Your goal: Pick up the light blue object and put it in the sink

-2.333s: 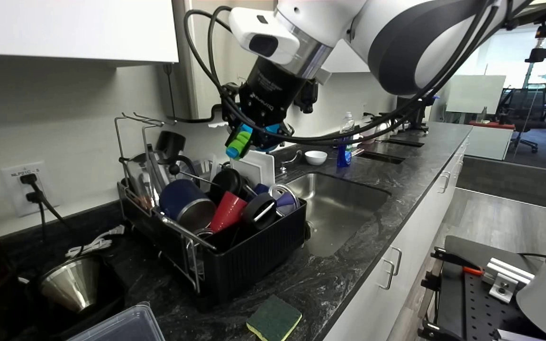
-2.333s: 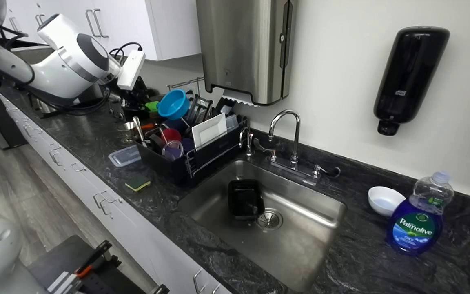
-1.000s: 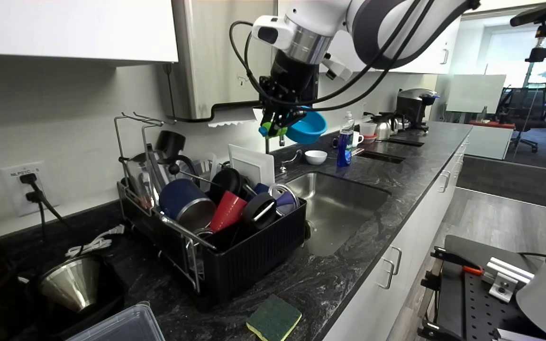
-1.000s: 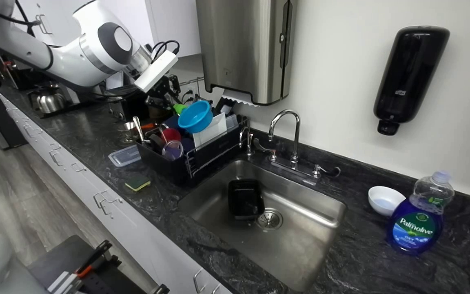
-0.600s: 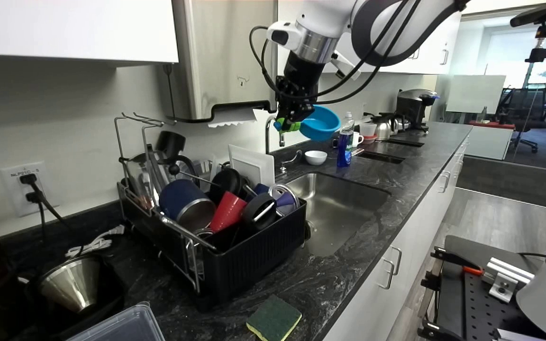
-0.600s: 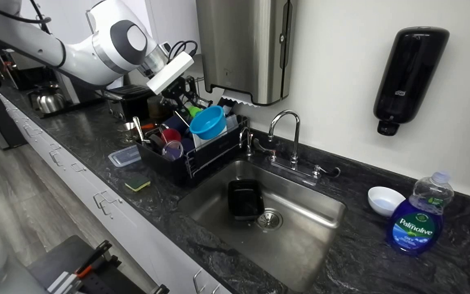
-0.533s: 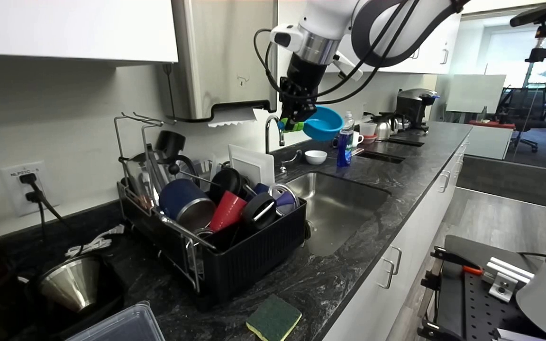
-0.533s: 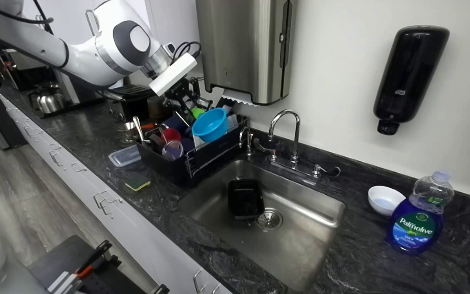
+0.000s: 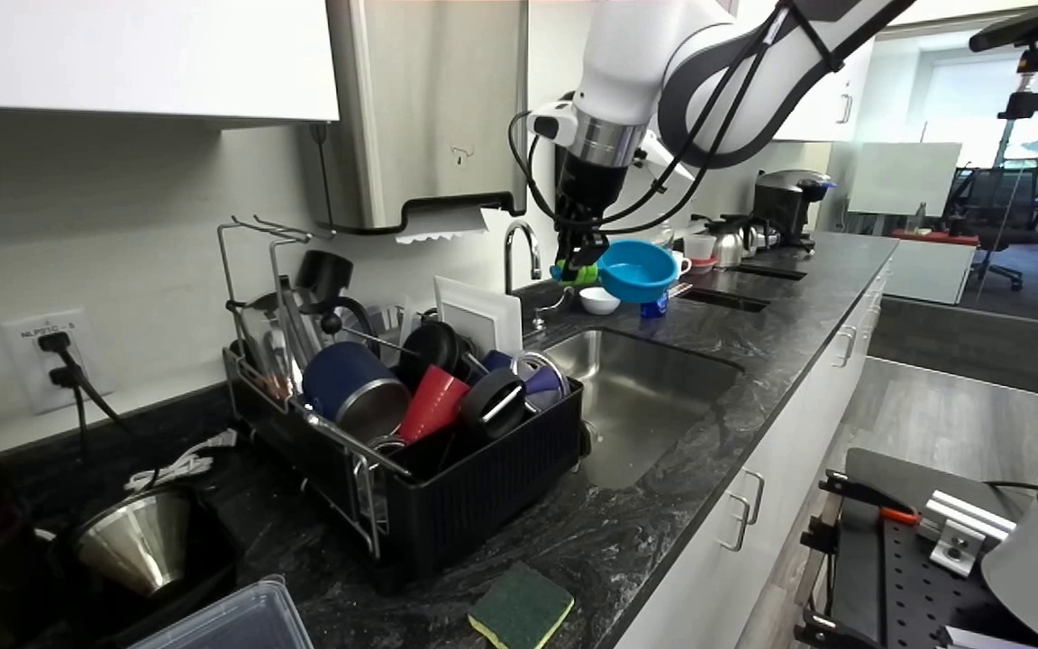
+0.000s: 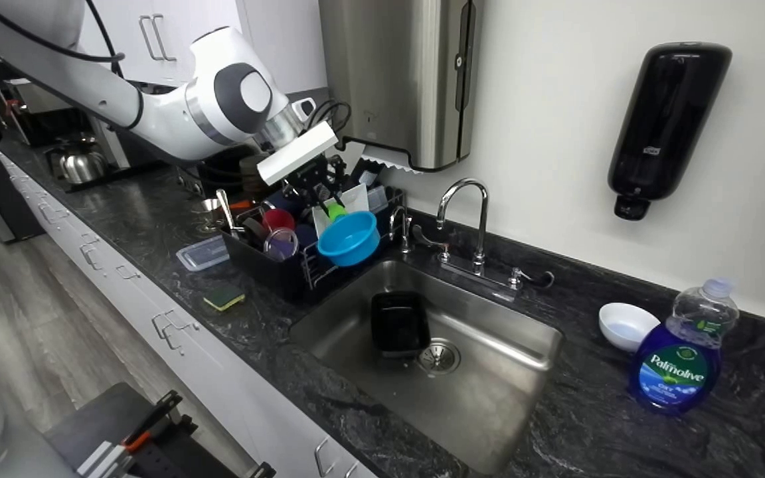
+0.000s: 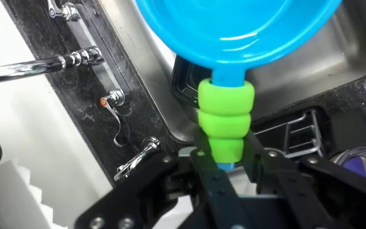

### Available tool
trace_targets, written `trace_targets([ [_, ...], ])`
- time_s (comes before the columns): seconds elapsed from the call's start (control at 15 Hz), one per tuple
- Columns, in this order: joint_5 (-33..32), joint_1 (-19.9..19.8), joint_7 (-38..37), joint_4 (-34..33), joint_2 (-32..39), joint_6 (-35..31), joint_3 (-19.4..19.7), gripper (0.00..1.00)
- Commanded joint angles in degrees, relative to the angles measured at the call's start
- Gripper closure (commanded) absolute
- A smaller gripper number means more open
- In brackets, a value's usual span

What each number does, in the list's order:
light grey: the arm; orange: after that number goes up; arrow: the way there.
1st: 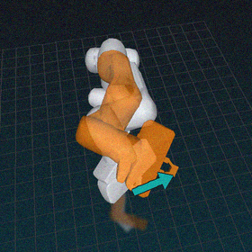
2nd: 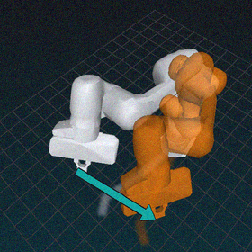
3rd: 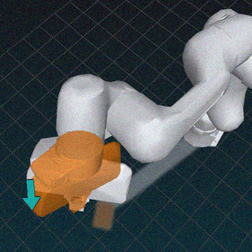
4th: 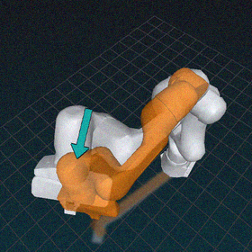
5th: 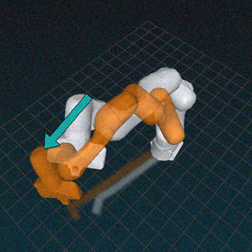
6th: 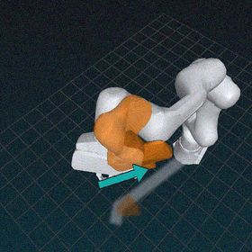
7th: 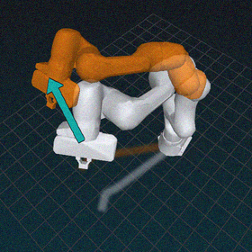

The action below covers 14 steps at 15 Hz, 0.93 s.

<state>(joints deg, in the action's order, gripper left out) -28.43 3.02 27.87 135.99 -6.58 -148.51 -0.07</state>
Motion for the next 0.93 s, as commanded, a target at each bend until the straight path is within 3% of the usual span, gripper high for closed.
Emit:
trace_targets([
  [0.0,-0.03,-0.95,-5.06,-0.37,2.64,-0.86,-0.52,0.93],
  [0.87,1.69,-2.86,-20.56,-8.59,16.37,-0.73,2.47,0.93],
])
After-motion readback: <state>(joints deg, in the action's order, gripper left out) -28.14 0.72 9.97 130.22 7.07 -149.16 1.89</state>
